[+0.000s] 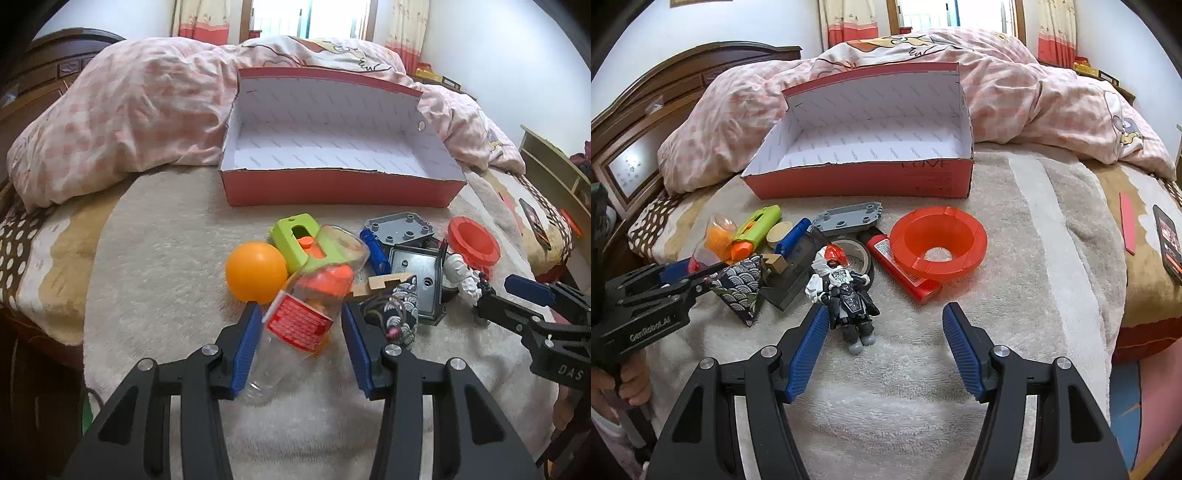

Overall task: Organize objects
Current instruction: 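Grasp the clear red-labelled bottle with the left gripper while the right gripper grasps the red disc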

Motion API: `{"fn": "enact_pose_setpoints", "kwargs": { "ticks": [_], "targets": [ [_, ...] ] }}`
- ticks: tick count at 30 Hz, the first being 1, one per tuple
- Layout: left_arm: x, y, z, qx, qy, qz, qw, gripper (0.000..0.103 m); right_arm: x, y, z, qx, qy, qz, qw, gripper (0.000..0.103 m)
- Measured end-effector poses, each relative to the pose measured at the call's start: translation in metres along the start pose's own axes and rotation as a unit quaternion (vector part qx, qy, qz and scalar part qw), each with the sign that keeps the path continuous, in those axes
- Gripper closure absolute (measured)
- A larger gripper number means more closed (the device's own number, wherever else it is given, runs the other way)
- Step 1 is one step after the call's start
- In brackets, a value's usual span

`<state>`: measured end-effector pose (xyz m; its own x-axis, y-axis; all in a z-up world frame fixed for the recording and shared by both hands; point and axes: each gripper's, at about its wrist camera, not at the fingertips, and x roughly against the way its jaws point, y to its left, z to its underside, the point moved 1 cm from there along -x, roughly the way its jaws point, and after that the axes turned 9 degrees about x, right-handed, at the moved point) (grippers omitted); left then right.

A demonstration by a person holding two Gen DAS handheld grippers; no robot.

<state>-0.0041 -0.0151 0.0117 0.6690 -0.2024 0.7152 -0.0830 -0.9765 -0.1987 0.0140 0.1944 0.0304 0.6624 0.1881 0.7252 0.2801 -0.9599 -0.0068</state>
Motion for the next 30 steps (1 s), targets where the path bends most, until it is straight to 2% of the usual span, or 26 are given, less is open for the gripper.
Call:
{"fn": "enact_pose_setpoints", "kwargs": {
  "ticks": [4,5,7,12,15,20,26,30],
  "targets": [
    [-0.008,0.002,-0.003,0.005,0.011,0.0,0.9999,0.058,0.0,-0.001,0.0,-0.001,0.001,-0.002,1.0,0.038],
    [-0.009,0.003,-0.003,0.007,0.012,0.0,0.9999,0.06,0.0,-0.001,0.0,0.0,0.001,-0.001,1.0,0.038],
    [-0.007,0.004,-0.003,0.01,0.012,0.008,0.9998,0.072,0.001,-0.002,-0.001,0.002,-0.003,0.001,1.0,0.038],
    [0.003,0.0,-0.001,-0.006,-0.002,0.013,0.9999,0.073,0.005,-0.009,-0.005,0.0,-0.012,0.004,1.0,0.036],
    [0.006,-0.002,-0.001,-0.005,-0.002,0.022,0.9997,0.073,0.004,-0.015,-0.01,-0.003,-0.014,0.007,1.0,0.026],
    [0.005,-0.001,-0.001,-0.002,0.001,0.023,0.9997,0.073,-0.003,-0.028,-0.023,-0.009,-0.021,0.025,0.999,0.025],
    [0.003,-0.001,-0.001,-0.002,0.004,0.022,0.9997,0.073,-0.025,-0.034,-0.037,-0.013,-0.012,0.007,1.0,0.024],
    [0.002,-0.001,-0.001,0.0,0.006,0.022,0.9997,0.073,-0.036,-0.036,-0.044,-0.009,-0.002,0.015,1.0,0.024]
  ]
}}
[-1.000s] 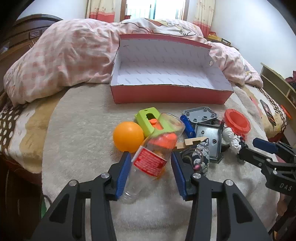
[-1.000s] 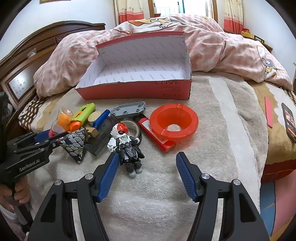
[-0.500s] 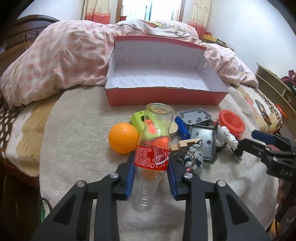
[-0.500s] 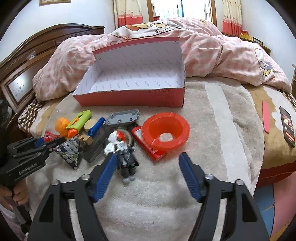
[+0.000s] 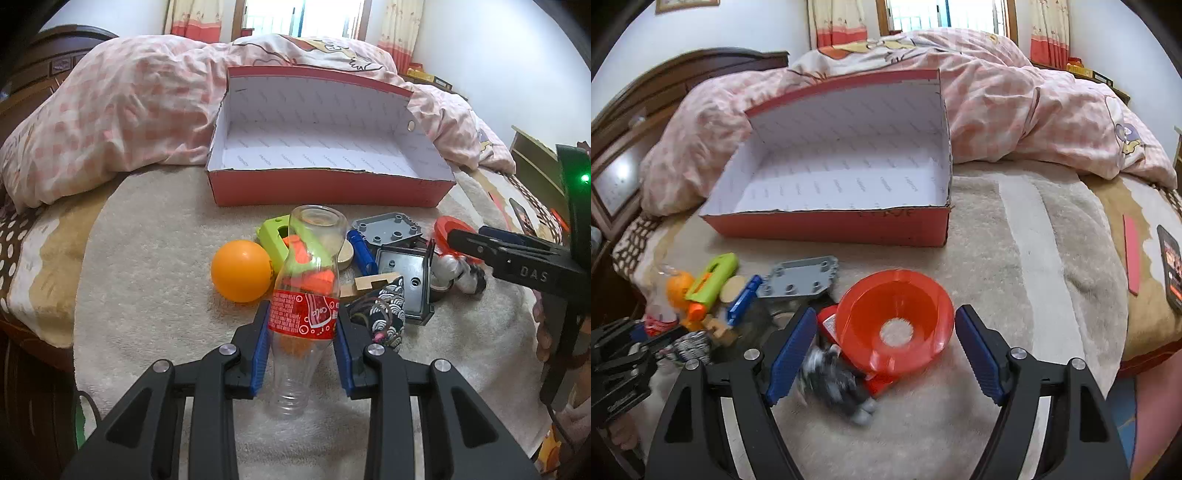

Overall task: Organize objects
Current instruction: 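Grasp the clear red-labelled bottle with the left gripper while the right gripper grasps the red disc, then carry the bottle and red disc into the shoebox and open both grippers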

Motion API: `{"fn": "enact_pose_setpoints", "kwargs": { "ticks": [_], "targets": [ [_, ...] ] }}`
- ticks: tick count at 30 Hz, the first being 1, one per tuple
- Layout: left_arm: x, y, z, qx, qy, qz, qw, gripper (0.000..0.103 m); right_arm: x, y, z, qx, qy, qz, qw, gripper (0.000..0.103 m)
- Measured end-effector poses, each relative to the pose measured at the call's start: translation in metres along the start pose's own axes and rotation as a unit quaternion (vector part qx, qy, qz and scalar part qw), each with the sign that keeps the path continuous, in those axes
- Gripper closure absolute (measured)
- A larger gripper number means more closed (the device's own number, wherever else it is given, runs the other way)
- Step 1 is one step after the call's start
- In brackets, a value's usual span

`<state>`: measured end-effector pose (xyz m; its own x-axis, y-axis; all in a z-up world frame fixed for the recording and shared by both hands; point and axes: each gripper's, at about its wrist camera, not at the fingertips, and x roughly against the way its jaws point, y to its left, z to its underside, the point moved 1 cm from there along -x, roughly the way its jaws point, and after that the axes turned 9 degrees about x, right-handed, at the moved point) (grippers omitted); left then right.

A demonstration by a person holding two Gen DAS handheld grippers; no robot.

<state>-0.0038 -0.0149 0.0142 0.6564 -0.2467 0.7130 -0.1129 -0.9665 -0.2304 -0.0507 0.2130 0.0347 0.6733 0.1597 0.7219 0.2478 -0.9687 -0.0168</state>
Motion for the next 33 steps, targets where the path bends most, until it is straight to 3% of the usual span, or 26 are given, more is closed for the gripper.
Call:
{"fn": "enact_pose_setpoints", "kwargs": {
  "ticks": [3,10,14,16,26,33],
  "targets": [
    [-0.001,0.001,-0.001,0.002,0.0,0.0,1.0,0.073,-0.002,-0.002,-0.003,-0.009,-0.001,-0.012,1.0,0.024],
    [-0.002,0.0,-0.001,0.005,0.002,0.002,1.0,0.073,-0.02,0.006,-0.008,0.021,0.025,0.017,0.999,0.024],
    [0.002,0.0,-0.002,0.007,-0.003,0.004,1.0,0.073,-0.025,0.0,-0.006,-0.002,0.03,0.0,1.0,0.025],
    [0.004,0.0,-0.003,0.008,-0.006,0.005,0.9999,0.073,-0.024,-0.004,-0.003,-0.012,0.025,-0.004,1.0,0.031],
    [0.011,-0.003,-0.012,0.018,-0.02,0.002,0.9996,0.073,0.001,-0.002,-0.004,-0.022,-0.01,-0.019,1.0,0.031],
    [0.007,-0.003,-0.037,0.038,-0.024,0.002,0.999,0.073,0.023,0.018,-0.019,0.014,-0.031,-0.029,0.999,0.031]
  ]
}}
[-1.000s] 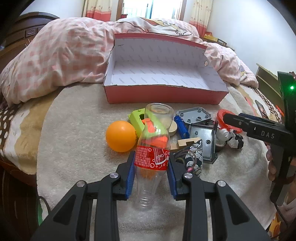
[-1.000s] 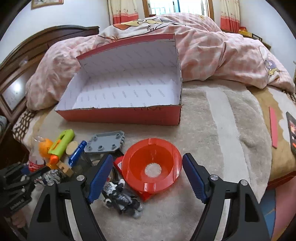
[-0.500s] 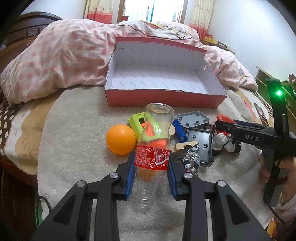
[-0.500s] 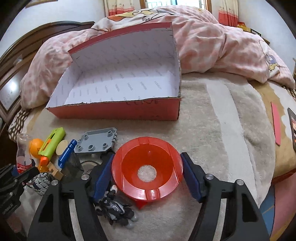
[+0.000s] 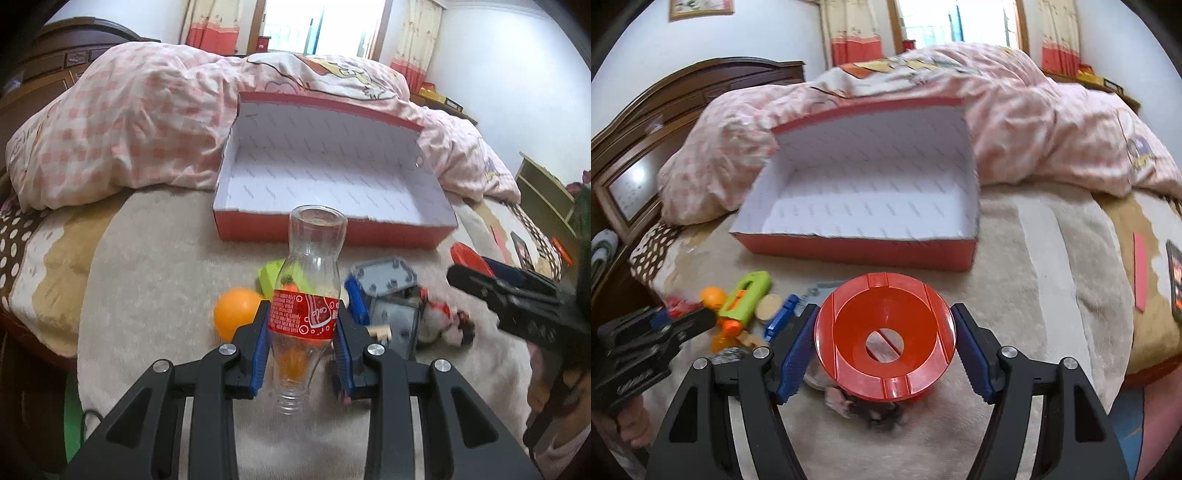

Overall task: Organize objects
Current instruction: 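Carry the bottle and red disc into the shoebox and open both grippers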

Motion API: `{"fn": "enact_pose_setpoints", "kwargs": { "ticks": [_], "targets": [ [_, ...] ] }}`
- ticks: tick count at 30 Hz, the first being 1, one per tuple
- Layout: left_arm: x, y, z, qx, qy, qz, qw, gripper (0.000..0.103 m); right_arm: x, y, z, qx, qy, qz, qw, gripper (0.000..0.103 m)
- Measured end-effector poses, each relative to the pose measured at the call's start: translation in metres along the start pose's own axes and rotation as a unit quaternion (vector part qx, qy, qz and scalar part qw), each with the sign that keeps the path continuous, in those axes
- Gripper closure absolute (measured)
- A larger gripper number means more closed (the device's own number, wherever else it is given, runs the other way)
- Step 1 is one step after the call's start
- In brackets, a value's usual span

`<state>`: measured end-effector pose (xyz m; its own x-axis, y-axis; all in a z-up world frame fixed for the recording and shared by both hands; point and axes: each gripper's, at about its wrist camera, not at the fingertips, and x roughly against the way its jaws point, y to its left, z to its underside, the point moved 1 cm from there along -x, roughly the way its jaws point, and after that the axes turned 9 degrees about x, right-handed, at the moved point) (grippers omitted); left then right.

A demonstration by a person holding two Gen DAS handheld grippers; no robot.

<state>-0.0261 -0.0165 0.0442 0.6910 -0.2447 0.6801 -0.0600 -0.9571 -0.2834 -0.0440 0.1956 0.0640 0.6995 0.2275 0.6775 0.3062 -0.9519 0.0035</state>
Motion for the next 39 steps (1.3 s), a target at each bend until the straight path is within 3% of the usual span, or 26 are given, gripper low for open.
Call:
{"fn": "enact_pose_setpoints", "kwargs": {
  "ticks": [13,24,32,34,36,39],
  "targets": [
    [-0.033,-0.013,-0.065,-0.018,-0.015,-0.004,0.9997,0.073,-0.027,0.001,-0.047,0.012,0.007,-0.022,1.0,0.031],
    [-0.081,-0.028,-0.103,-0.029,-0.005,0.007,0.9996,0.073,-0.065,-0.01,-0.088,0.017,0.005,-0.002,1.0,0.031],
    [-0.107,-0.029,-0.116,-0.035,0.005,-0.004,0.9994,0.072,-0.093,-0.02,-0.101,0.013,0.017,0.012,1.0,0.031],
    [-0.112,-0.029,-0.115,-0.039,0.011,-0.01,0.9991,0.067,-0.097,-0.02,-0.101,0.015,0.015,0.021,1.0,0.031],
    [-0.115,-0.03,-0.113,-0.043,0.014,-0.016,0.9989,0.052,-0.099,-0.02,-0.1,0.018,0.012,0.025,0.999,0.031],
    [-0.116,-0.029,-0.112,-0.044,0.009,-0.027,0.9986,0.047,-0.099,-0.021,-0.098,0.015,0.006,0.027,1.0,0.029]
  ]
}}
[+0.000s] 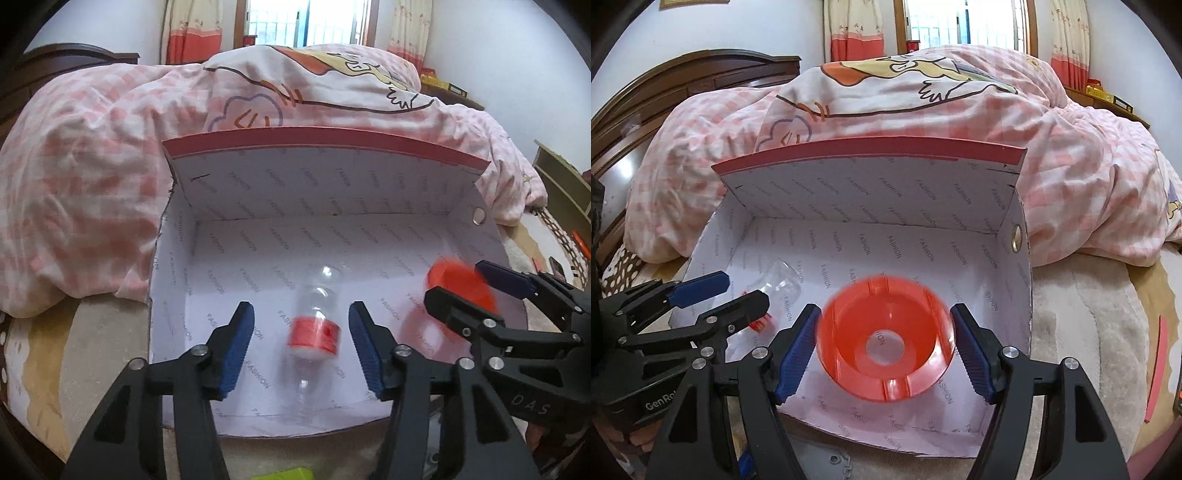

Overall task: Organize objects
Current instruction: 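Carry the bottle and red disc into the shoebox and open both grippers, then withdraw both grippers from the box back toward the toy pile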

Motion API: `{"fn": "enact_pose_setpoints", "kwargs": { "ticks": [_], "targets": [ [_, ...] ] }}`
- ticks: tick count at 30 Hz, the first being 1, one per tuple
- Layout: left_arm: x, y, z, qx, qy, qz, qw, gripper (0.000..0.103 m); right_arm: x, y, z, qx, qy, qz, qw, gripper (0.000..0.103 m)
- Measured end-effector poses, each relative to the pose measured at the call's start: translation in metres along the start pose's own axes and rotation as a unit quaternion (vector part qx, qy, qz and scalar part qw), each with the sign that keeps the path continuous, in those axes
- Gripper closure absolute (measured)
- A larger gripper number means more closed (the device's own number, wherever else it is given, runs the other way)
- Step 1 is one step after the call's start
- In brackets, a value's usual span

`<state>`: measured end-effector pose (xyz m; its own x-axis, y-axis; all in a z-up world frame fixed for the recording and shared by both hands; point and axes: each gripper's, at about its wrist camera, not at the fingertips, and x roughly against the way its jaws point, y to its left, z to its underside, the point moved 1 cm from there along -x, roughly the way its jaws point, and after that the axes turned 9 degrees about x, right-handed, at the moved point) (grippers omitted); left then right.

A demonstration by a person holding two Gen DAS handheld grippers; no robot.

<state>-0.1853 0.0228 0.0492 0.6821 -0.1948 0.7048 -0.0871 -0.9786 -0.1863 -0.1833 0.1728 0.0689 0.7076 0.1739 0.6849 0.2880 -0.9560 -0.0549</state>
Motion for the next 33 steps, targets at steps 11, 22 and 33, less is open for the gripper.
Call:
{"fn": "enact_pose_setpoints", "kwargs": {
  "ticks": [11,22,33],
  "targets": [
    [0.005,0.008,0.003,0.009,0.005,-0.009,0.9999,0.047,0.008,0.006,0.002,0.014,-0.01,-0.002,1.0,0.026],
    [0.039,0.009,0.012,0.003,-0.012,-0.014,0.9998,0.047,0.031,0.009,0.013,0.0,-0.011,-0.017,1.0,0.026],
    [0.09,0.015,0.037,0.015,-0.027,-0.009,0.9995,0.047,0.074,0.025,0.036,0.0,-0.024,-0.033,0.999,0.026]
  ]
}}
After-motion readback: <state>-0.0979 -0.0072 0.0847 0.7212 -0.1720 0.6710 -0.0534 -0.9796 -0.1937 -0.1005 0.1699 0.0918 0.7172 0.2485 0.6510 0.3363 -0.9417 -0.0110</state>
